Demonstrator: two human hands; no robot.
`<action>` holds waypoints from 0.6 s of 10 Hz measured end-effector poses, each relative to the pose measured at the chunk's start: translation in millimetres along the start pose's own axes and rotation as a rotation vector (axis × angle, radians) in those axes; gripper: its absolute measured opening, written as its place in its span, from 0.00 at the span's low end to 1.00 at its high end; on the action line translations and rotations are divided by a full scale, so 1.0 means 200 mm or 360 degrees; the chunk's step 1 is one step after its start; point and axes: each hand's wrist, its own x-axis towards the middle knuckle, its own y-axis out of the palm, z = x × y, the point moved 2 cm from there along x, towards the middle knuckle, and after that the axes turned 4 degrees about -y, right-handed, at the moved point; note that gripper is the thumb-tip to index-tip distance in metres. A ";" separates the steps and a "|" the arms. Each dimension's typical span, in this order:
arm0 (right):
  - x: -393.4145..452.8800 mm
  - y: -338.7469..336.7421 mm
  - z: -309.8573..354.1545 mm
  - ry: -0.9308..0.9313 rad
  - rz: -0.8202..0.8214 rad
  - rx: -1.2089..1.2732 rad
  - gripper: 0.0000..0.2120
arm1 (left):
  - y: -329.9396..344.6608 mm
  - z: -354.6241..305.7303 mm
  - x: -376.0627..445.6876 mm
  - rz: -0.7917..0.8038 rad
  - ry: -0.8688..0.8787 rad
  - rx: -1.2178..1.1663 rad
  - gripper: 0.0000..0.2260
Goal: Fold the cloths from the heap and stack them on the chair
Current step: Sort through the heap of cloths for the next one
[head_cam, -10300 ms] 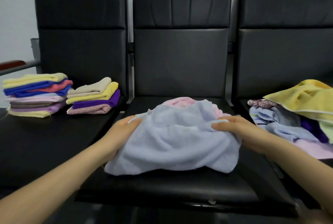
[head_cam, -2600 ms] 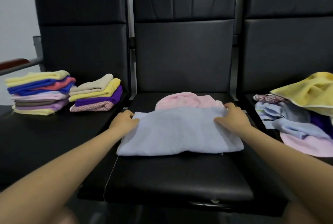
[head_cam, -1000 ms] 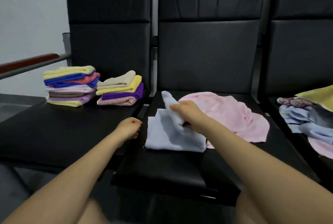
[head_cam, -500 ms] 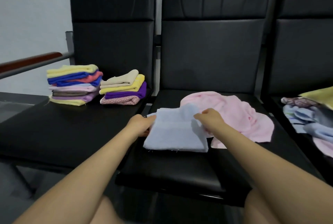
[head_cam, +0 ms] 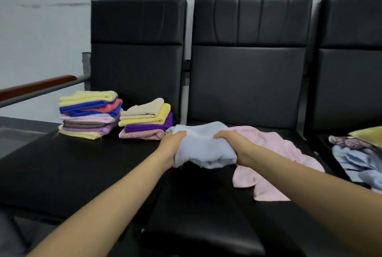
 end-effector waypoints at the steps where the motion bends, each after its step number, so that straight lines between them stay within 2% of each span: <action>1: 0.17 0.12 0.21 -0.0090 -0.0015 -0.0064 0.07 | -0.13 -0.25 0.19 -0.0099 -0.0059 0.0104 0.19; 2: 0.42 0.33 0.43 -0.0198 0.0051 -0.0010 0.11 | -0.34 -0.51 0.36 -0.0290 0.0119 0.0182 0.18; 3: 0.69 0.56 0.56 -0.0363 0.0064 0.0069 0.08 | -0.57 -0.73 0.57 -0.0422 0.0365 0.0475 0.19; 4: 1.04 0.77 0.47 -0.0442 0.0030 0.0019 0.13 | -0.73 -0.69 0.87 -0.0657 0.0337 0.1230 0.31; 5: 1.22 0.84 0.21 -0.0279 0.0036 -0.0204 0.22 | -0.79 -0.44 1.08 -0.0726 0.0482 0.1834 0.28; 6: 1.19 0.80 0.07 -0.0245 0.0004 -0.0181 0.16 | -0.79 -0.25 1.10 -0.0697 0.0639 0.1934 0.18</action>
